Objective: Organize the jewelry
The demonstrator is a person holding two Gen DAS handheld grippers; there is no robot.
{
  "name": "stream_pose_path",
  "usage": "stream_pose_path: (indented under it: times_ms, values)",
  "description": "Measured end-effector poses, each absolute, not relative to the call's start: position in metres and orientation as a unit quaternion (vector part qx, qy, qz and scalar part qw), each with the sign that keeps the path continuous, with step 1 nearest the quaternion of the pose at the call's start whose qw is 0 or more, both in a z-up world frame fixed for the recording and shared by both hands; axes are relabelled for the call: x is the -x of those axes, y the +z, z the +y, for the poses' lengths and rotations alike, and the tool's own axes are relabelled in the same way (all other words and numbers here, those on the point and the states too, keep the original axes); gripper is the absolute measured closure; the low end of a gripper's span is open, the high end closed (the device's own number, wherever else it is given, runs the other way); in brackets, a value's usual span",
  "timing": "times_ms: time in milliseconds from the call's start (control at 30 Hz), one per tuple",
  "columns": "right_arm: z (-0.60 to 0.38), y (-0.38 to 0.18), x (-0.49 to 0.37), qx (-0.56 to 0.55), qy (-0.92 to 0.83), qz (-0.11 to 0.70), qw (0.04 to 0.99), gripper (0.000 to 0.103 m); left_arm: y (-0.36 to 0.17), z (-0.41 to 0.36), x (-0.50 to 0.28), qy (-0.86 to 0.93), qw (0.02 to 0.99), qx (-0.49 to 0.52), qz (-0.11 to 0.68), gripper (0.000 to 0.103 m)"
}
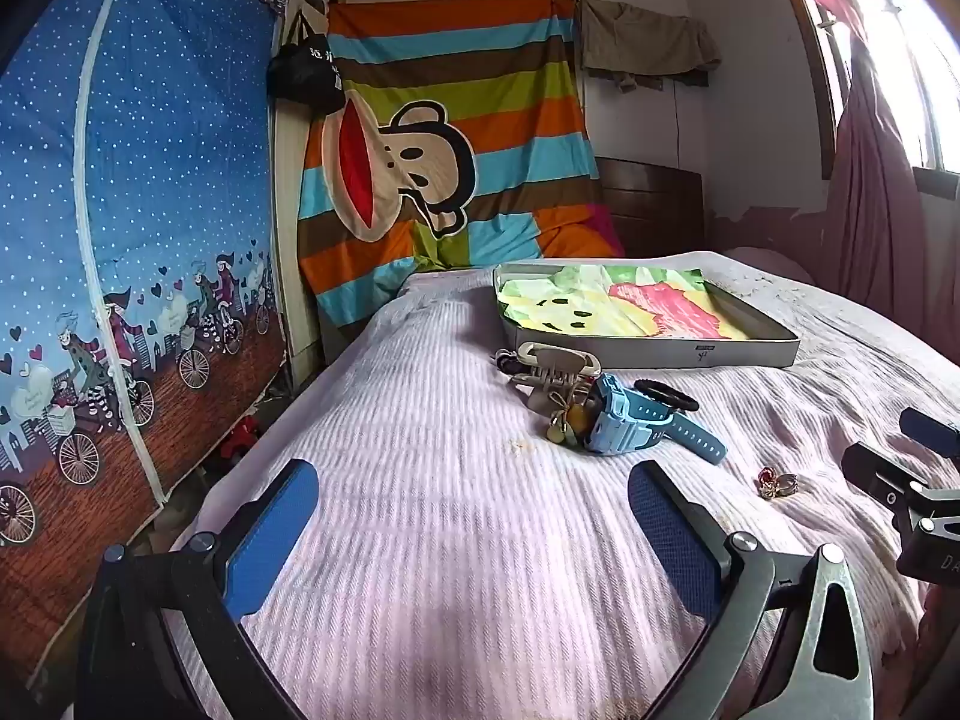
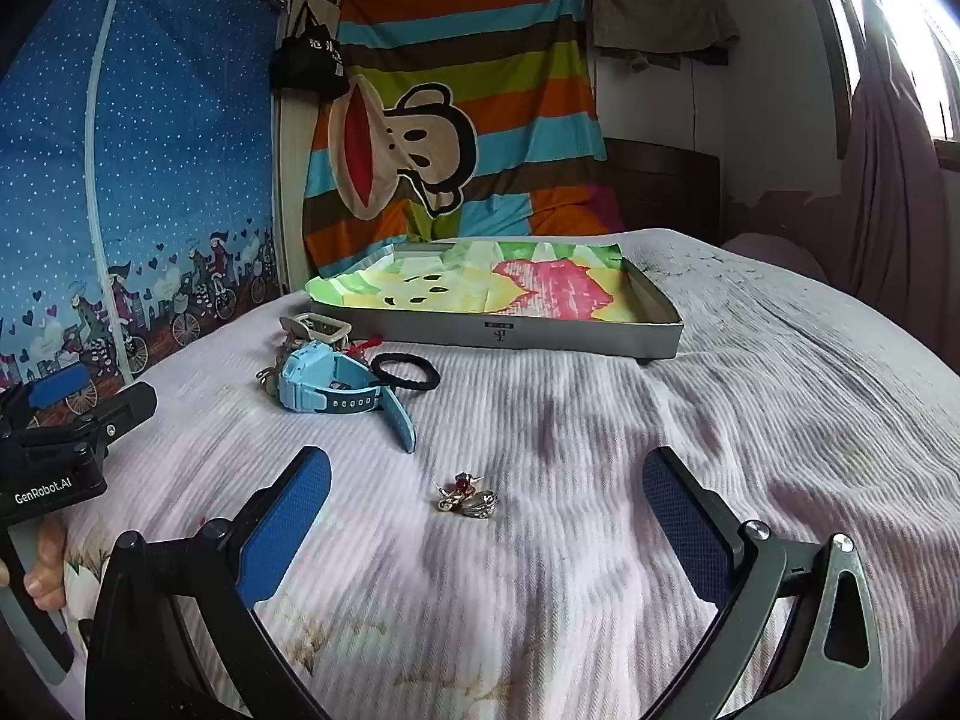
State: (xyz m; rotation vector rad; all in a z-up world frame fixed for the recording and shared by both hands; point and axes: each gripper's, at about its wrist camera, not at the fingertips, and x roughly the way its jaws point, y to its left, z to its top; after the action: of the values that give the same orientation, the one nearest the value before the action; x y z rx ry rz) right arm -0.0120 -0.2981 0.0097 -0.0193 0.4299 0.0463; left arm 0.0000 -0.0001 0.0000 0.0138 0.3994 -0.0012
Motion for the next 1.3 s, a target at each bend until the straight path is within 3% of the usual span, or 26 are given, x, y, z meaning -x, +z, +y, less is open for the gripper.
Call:
stream_pose_path:
  times_ms: [1300]
  values:
    - [-0.2977,0.0081,0.011,0.011,0.023,0.212,0.977,0.001,0.0,0.0,0.0001,-0.001,0.98,-0.003,0.197,0.0]
